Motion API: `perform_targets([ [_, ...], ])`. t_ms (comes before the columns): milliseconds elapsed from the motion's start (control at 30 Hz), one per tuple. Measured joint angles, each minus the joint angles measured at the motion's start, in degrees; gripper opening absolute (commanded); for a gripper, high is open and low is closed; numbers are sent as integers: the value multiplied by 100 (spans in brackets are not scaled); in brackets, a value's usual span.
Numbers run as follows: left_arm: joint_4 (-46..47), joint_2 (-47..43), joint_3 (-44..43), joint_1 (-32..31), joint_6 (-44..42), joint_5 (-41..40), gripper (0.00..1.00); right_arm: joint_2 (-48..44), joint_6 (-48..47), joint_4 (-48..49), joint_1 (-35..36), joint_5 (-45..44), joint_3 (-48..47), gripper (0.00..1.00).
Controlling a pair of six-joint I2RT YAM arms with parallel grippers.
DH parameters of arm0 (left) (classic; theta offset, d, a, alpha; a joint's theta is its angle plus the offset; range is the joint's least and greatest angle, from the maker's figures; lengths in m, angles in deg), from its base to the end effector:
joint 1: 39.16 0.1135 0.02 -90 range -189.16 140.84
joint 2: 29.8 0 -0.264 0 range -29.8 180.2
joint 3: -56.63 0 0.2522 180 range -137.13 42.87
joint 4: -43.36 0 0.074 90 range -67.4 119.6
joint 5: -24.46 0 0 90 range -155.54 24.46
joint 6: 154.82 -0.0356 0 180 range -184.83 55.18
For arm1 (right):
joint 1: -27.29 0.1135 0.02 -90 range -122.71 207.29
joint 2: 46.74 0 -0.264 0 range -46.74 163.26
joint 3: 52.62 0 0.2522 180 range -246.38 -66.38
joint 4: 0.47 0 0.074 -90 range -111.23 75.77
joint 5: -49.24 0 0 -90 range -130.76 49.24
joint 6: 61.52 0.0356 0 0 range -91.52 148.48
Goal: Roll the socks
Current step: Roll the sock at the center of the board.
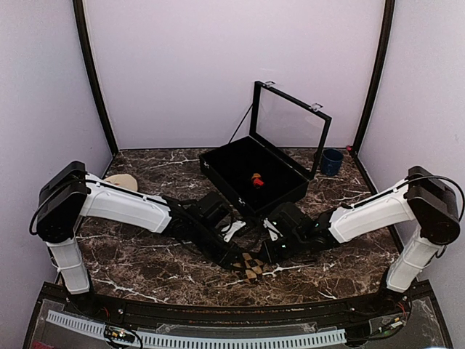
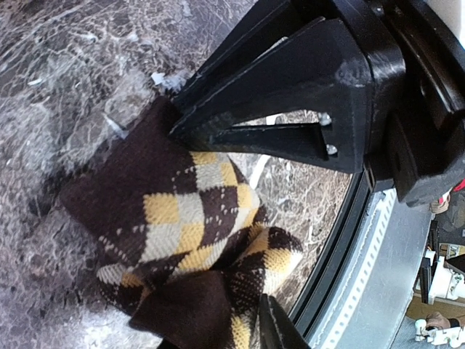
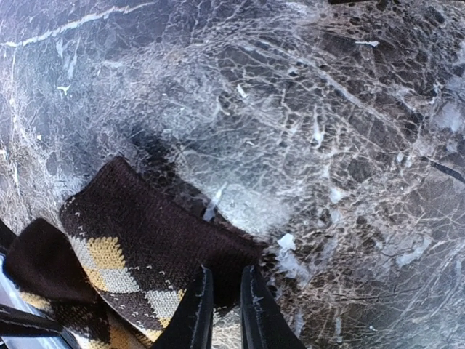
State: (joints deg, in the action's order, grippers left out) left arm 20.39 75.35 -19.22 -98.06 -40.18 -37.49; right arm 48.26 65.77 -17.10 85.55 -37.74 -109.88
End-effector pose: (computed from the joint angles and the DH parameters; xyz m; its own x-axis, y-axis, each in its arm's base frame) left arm 0.1786 -0.3284 0.1615 -0.7484 0.5282 -0.4012 0.6517 0.4727 -0.5932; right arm 0.1595 0.2614 0.1331 -0.8645 -0.2475 -0.4375 -0.4294 0.8160 0.3870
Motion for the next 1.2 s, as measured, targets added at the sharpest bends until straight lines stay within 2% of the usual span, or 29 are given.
perform_targets([
  [33,-17,26,-33,-15,0,0,26,0,2,0,0,-2,2,14],
  [167,-76,166,-105,-46,17,-15,5,0,2,0,9,-20,2,14],
  [233,-162,258,-140,-59,26,-63,0,0,4,0,13,-26,2,15],
  [400,-378,420,-267,-74,111,-208,0,-17,15,9,31,-59,24,18],
  [700,-599,476,-426,-90,188,-365,0,-315,146,-2,68,-256,280,38],
  [1033,-636,516,-457,-90,197,-326,0,-1272,577,-415,136,-909,1025,40],
  [1200,-728,625,-595,-90,195,-238,0,-1790,675,-1209,695,-1534,1202,39],
])
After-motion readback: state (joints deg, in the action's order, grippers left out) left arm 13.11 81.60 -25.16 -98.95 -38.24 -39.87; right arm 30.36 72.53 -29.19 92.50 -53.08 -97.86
